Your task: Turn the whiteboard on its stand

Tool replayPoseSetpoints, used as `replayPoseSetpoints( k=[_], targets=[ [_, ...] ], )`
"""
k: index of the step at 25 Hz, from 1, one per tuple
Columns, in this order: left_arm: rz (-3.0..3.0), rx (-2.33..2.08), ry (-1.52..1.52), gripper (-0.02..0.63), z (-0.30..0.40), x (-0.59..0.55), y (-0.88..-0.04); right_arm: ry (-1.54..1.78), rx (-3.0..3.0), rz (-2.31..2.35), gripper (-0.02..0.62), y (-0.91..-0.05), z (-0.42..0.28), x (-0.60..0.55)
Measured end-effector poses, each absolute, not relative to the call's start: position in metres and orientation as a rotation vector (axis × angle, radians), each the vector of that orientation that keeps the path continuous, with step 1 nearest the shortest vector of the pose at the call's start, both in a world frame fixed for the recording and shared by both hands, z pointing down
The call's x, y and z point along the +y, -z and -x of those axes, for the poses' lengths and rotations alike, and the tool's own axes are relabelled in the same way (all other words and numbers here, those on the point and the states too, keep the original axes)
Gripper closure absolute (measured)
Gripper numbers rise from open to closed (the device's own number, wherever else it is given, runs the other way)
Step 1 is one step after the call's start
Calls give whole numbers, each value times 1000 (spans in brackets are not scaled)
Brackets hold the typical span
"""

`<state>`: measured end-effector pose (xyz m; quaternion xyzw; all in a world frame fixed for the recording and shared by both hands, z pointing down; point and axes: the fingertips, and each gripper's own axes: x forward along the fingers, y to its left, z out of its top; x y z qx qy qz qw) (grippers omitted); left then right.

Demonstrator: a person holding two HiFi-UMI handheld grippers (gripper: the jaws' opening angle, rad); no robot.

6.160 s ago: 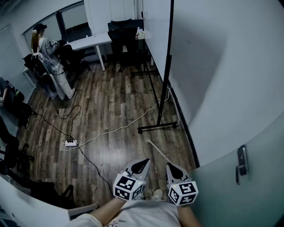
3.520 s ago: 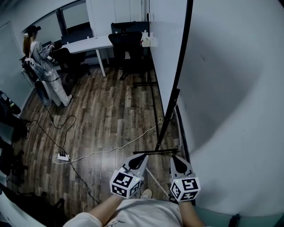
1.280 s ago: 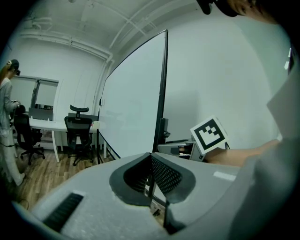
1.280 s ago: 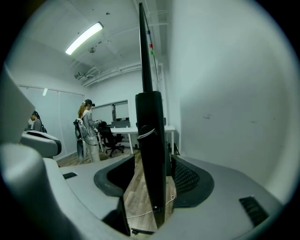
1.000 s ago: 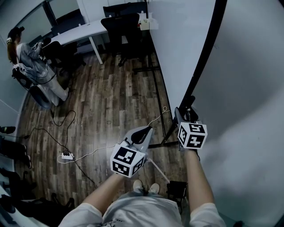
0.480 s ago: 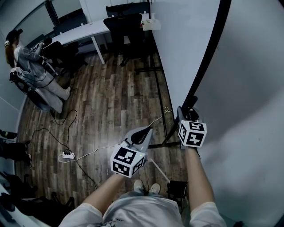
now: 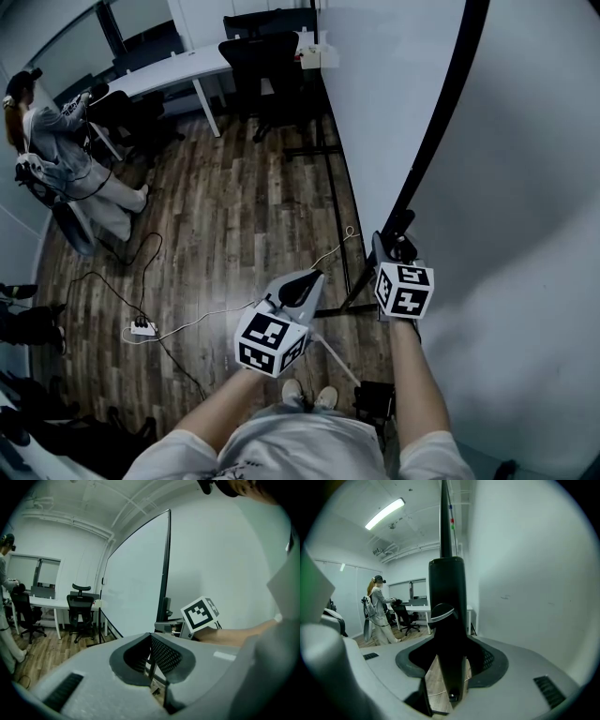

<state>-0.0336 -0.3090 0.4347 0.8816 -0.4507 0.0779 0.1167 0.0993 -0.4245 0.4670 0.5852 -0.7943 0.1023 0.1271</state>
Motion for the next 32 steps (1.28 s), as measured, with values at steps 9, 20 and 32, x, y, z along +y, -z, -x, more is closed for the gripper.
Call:
replayPoseSetpoints(
  k=[9,20,32],
  targets=[
    [-2588,-1298,-224,597,27,-281,-436,-268,-2332,-1713,399,-467,-96,-375],
    [-2589,-1290,-223,597,29,-242,-438,-271,-2309,-1722,400,-471,-101,-334],
    [-2592,-1287,-217,597,32,-219,-431,-256,-2305,-1750,402,-466,-113,-290]
  ],
)
